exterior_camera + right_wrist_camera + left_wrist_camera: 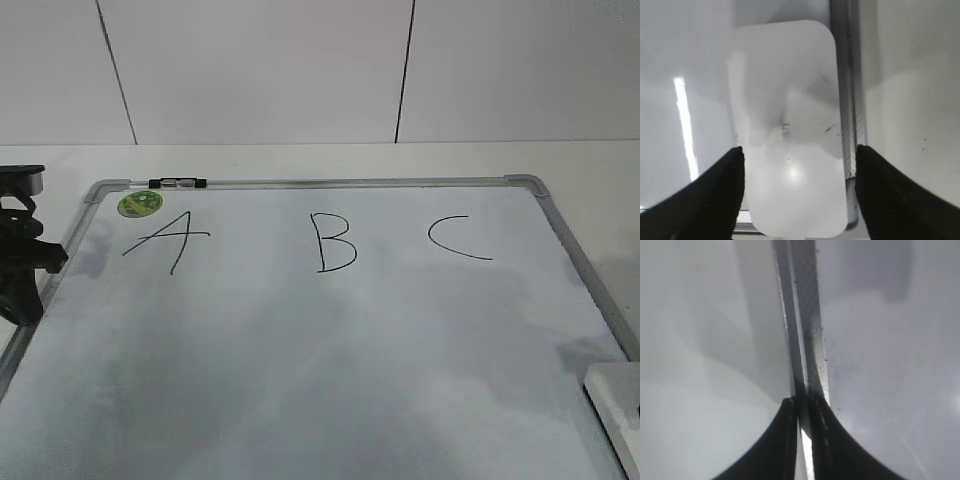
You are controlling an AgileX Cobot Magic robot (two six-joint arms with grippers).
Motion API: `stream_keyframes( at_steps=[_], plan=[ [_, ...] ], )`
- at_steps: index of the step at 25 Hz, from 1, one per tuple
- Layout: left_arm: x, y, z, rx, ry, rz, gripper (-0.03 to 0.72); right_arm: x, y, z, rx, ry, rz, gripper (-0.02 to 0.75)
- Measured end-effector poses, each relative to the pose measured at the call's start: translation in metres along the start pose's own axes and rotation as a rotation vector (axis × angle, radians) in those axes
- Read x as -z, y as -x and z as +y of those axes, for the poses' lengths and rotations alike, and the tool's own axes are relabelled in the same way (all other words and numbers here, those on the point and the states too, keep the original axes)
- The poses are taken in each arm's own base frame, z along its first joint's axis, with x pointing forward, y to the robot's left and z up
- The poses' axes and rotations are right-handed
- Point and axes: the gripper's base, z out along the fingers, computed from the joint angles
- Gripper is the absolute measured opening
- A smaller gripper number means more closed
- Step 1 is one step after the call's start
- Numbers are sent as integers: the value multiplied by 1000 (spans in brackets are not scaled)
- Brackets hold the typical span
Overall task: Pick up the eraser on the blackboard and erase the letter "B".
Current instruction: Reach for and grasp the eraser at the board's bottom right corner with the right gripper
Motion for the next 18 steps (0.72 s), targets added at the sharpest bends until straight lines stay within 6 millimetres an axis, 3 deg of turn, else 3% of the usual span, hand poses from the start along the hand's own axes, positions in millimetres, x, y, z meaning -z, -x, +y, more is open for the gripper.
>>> stream_keyframes(
  at_steps=[9, 14, 18],
  plan=[
    [0, 0, 0, 0, 0, 0, 29, 0, 0, 1, 2, 12, -4, 553],
    [0, 0, 0, 0, 0, 0, 29, 0, 0, 1, 12, 12, -2, 650],
    [0, 0, 0, 0, 0, 0, 29, -7, 2, 0, 11, 9, 31, 669]
  ],
)
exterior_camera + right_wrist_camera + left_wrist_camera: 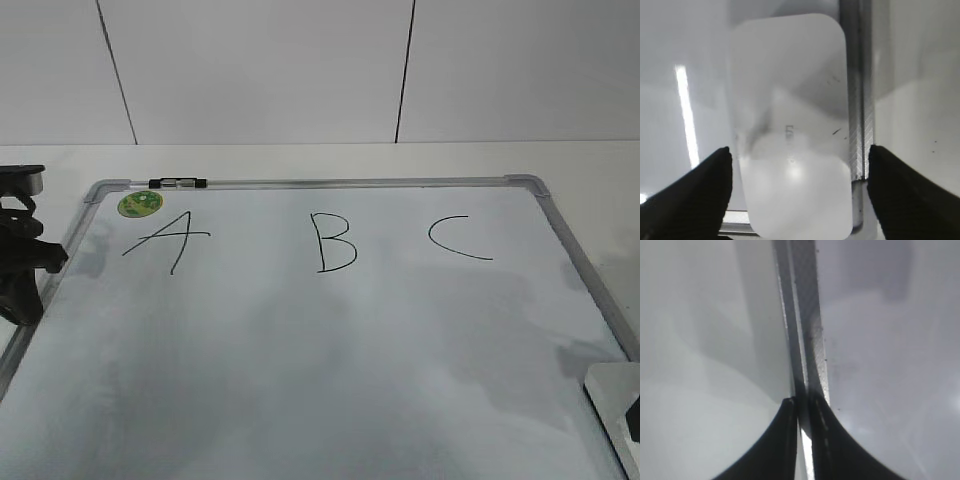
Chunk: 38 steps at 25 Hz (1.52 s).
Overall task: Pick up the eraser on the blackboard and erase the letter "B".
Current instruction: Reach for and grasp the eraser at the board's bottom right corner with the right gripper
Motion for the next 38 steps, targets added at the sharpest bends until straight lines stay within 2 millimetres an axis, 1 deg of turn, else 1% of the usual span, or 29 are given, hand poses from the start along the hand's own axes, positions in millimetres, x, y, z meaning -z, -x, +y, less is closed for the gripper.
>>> stream_keyframes(
  at_steps=[8, 14, 20, 27, 29, 31, 34, 38],
  plan=[
    [0, 0, 0, 0, 0, 0, 29, -19, 4, 0, -3, 21, 88, 669],
    [0, 0, 0, 0, 0, 0, 29, -24, 7, 0, -2, 20, 99, 669],
    [0, 0, 0, 0, 0, 0, 29, -29, 18, -1, -3, 19, 114, 669],
    [0, 0, 0, 0, 0, 0, 29, -37, 18, -2, 3, 10, 167, 661],
    [0, 0, 0, 0, 0, 0, 29, -37, 18, -2, 3, 10, 170, 655],
    [0, 0, 0, 0, 0, 0, 29, -37, 18, -2, 3, 11, 175, 613],
    [0, 0, 0, 0, 0, 0, 29, -37, 18, -2, 8, 11, 173, 580],
    [0, 0, 0, 0, 0, 0, 29, -37, 18, -2, 11, 10, 179, 566]
  ],
)
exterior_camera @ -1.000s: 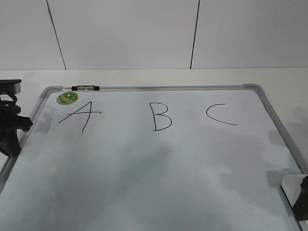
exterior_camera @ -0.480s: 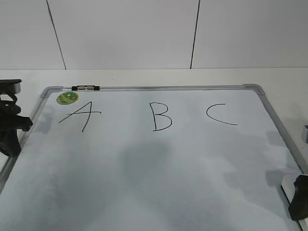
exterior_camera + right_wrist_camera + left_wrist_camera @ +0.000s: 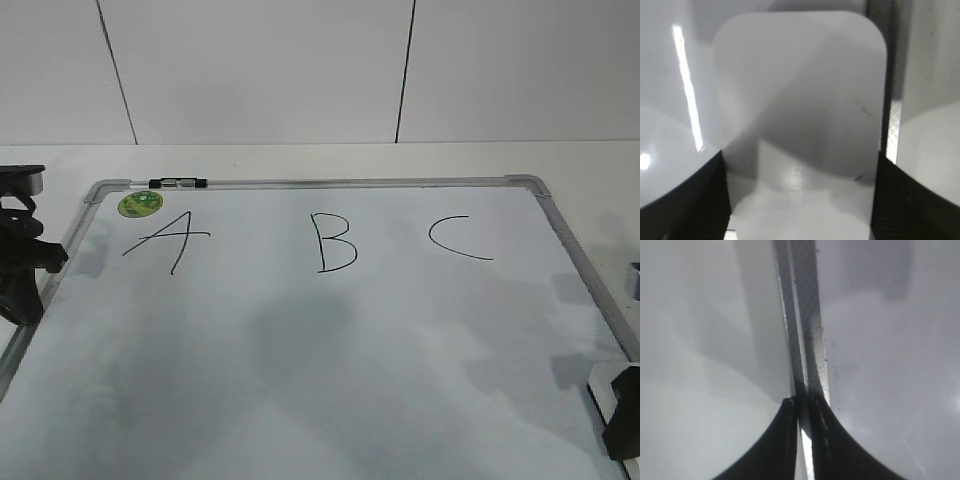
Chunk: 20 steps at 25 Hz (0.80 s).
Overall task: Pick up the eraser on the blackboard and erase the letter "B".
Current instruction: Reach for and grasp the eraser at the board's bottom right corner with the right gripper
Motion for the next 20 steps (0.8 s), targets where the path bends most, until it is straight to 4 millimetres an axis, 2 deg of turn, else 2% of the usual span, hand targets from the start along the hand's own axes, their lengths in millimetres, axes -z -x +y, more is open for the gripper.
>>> stream_keyframes(
  at_steps=[20],
  plan=[
    [0, 0, 0, 3, -3, 0, 29, 2, -1, 1, 4, 2, 5, 562]
  ],
)
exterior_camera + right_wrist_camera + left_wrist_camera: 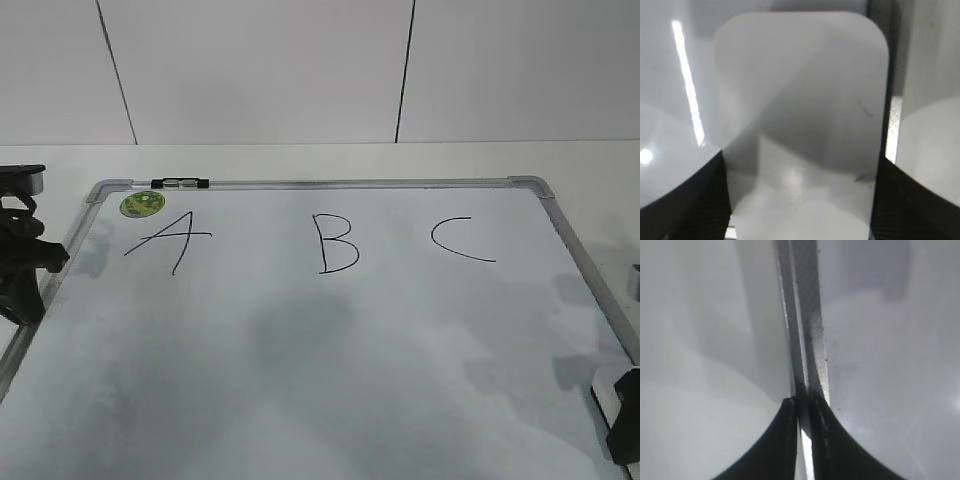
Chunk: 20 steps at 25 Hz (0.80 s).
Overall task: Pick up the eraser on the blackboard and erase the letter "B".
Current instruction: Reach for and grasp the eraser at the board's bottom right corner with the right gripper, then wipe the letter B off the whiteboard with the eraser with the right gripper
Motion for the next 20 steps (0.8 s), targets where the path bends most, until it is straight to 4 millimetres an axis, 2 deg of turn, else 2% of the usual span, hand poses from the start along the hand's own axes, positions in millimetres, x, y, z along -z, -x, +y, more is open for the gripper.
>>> stream_keyframes(
  at_steps=[12, 16, 20],
  plan=[
    [0, 0, 0, 0, -1, 1, 29, 31, 23, 6, 29, 5, -48, 561],
    [0, 0, 0, 2, -3, 2, 29, 50, 35, 9, 43, 10, -82, 561],
    [0, 0, 0, 3, -4, 2, 29, 79, 52, 15, 66, 14, -142, 561]
  ],
)
